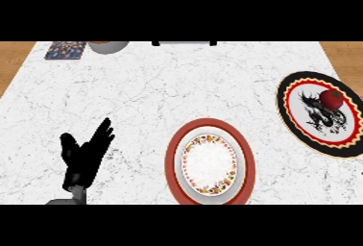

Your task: Pick the tomato from the plate and place it in the plate

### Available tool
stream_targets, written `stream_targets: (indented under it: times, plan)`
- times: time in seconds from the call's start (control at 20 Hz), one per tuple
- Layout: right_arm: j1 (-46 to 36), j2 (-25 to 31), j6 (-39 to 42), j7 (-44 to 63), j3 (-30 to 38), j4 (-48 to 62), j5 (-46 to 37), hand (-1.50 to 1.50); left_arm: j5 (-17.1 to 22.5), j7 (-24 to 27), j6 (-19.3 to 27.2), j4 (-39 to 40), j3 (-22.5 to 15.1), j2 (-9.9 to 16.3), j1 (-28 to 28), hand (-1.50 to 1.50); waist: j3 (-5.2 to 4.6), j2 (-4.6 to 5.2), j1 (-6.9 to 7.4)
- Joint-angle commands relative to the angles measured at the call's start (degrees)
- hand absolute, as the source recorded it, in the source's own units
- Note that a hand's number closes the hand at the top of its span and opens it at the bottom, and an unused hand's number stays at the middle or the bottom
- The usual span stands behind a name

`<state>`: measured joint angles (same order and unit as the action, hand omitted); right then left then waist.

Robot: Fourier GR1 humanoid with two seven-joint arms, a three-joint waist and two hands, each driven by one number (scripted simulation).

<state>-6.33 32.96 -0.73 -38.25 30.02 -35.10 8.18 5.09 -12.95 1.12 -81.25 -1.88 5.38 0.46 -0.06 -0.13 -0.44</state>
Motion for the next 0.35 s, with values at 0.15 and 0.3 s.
stream_targets:
  times: [0.15, 0.3]
  plan:
    - [12.49, -4.33, -3.80, 9.23, -2.32, -21.20, 1.12, -1.50, -0.72, 1.93, -0.57, 0.10, 0.64, 0.13, 1.85, 0.00, -0.03, -0.01, -0.01]
    - [15.27, -6.46, -1.81, 0.60, -1.22, -16.92, 0.85, -1.50, -1.00, -2.05, 0.99, -3.15, -0.68, -1.78, 0.52, 0.00, 0.04, 0.06, 0.18]
